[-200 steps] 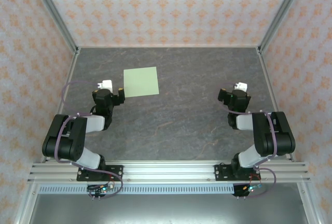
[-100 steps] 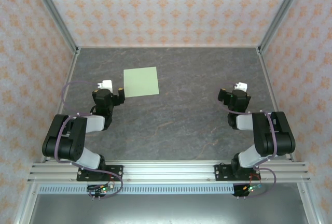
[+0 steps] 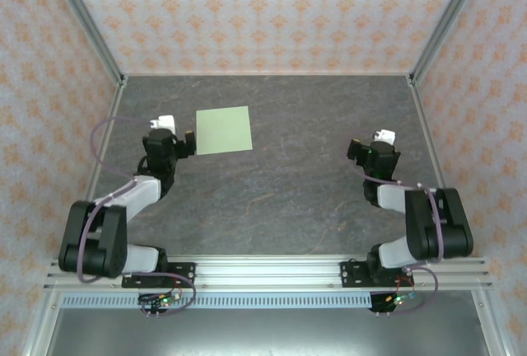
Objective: Fold a paper plane with a square sheet of paper (fold left side to right side)
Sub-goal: Move the square sheet of paper to the center of the table.
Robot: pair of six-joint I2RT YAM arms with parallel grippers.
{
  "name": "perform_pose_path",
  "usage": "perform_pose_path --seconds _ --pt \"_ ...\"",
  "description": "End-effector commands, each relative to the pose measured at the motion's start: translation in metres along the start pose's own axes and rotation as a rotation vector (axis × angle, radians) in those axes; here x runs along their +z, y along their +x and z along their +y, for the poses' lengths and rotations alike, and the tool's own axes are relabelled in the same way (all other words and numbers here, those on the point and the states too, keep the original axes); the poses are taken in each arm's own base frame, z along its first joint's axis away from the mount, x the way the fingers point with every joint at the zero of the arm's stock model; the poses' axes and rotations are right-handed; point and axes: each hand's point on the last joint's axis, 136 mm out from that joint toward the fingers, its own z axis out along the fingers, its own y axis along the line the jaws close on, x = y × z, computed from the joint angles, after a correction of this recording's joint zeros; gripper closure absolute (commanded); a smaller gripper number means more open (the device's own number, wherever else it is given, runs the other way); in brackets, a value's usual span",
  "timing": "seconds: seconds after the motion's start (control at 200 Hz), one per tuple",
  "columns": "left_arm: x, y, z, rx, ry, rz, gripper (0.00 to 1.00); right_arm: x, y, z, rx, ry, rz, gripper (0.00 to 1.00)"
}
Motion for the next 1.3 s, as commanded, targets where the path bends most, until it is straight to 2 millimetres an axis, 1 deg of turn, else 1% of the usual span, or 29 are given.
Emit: perform_pose_path --seconds 0.0,0.01,0.035,0.11,0.12,0.18,0.2,0.23,0.235,0.255,0.305,0.37,0.405,0.44,0.475,0.485,0.515,0.525,0.621,0.676,0.821,0.916,1.016,1.296 --pt "-0.017 -0.01 -0.015 -0.036 0.001 0.115 0.01 -0.025 -0.039 0.001 0.071 -0.013 -0.025 0.0" --pt "-0.017 -0.012 -0.018 -0.036 0.007 0.121 0.0 -0.026 -0.036 0.001 0.074 -0.013 -0.009 0.0" --pt "-0.017 -0.015 -0.024 -0.044 0.014 0.138 0.01 -0.035 -0.044 0.001 0.099 -0.019 -0.019 0.01" --pt "-0.012 -0.015 -0.047 -0.051 0.051 0.206 0.0 -0.053 -0.044 -0.002 0.189 -0.013 0.026 0.0" --pt "-0.012 -0.015 -0.051 -0.047 0.056 0.215 0.01 -0.055 -0.041 -0.003 0.198 -0.009 0.045 0.0" --pt "-0.005 -0.013 -0.072 -0.028 0.077 0.269 0.0 -0.069 -0.038 0.0 0.256 -0.024 0.101 0.0" --pt "-0.003 -0.013 -0.079 -0.016 0.084 0.287 0.01 -0.073 -0.034 0.001 0.271 -0.027 0.129 0.0" --pt "0.001 -0.008 -0.088 0.004 0.084 0.325 0.01 -0.079 -0.031 0.004 0.291 -0.043 0.159 0.0" --pt "0.001 -0.01 -0.089 0.004 0.085 0.324 0.01 -0.08 -0.031 0.005 0.293 -0.049 0.159 0.0" --pt "0.005 -0.008 -0.095 0.016 0.086 0.35 0.0 -0.084 -0.03 0.008 0.308 -0.067 0.172 0.0" --pt "0.014 -0.001 -0.109 0.05 0.087 0.411 0.0 -0.094 -0.025 0.015 0.347 -0.099 0.206 0.0" --pt "0.028 0.012 -0.121 0.071 0.071 0.484 0.0 -0.106 -0.02 0.025 0.381 -0.144 0.236 0.0" --pt "0.036 0.015 -0.128 0.066 0.076 0.512 0.0 -0.113 -0.018 0.029 0.391 -0.164 0.248 0.0" --pt "0.044 0.026 -0.134 0.067 0.073 0.558 0.0 -0.118 -0.015 0.033 0.39 -0.18 0.261 0.0" --pt "0.051 0.027 -0.139 0.056 0.074 0.578 0.0 -0.124 -0.013 0.036 0.385 -0.195 0.268 0.0" --pt "0.055 0.036 -0.141 0.059 0.069 0.6 0.01 -0.125 -0.013 0.037 0.384 -0.199 0.271 0.0" --pt "0.062 0.041 -0.145 0.054 0.067 0.623 0.01 -0.128 -0.01 0.039 0.383 -0.205 0.284 0.0" --pt "0.065 0.044 -0.145 0.053 0.062 0.634 0.0 -0.129 -0.009 0.039 0.383 -0.208 0.287 0.0" --pt "0.082 0.055 -0.153 0.039 0.036 0.674 0.01 -0.138 -0.001 0.041 0.38 -0.225 0.324 0.0" --pt "0.09 0.058 -0.157 0.037 0.032 0.686 0.0 -0.141 0.003 0.04 0.376 -0.225 0.335 0.0" --pt "0.1 0.068 -0.161 0.049 0.016 0.716 0.01 -0.146 0.007 0.036 0.378 -0.22 0.325 0.0" --pt "0.103 0.077 -0.162 0.054 0.013 0.74 0.0 -0.147 0.007 0.036 0.38 -0.223 0.323 0.0" --pt "0.103 0.091 -0.161 0.055 0.008 0.78 0.0 -0.147 0.005 0.036 0.38 -0.224 0.32 0.0" --pt "0.089 0.136 -0.16 0.028 0.036 0.899 0.0 -0.149 0.005 0.032 0.366 -0.203 0.325 0.0"
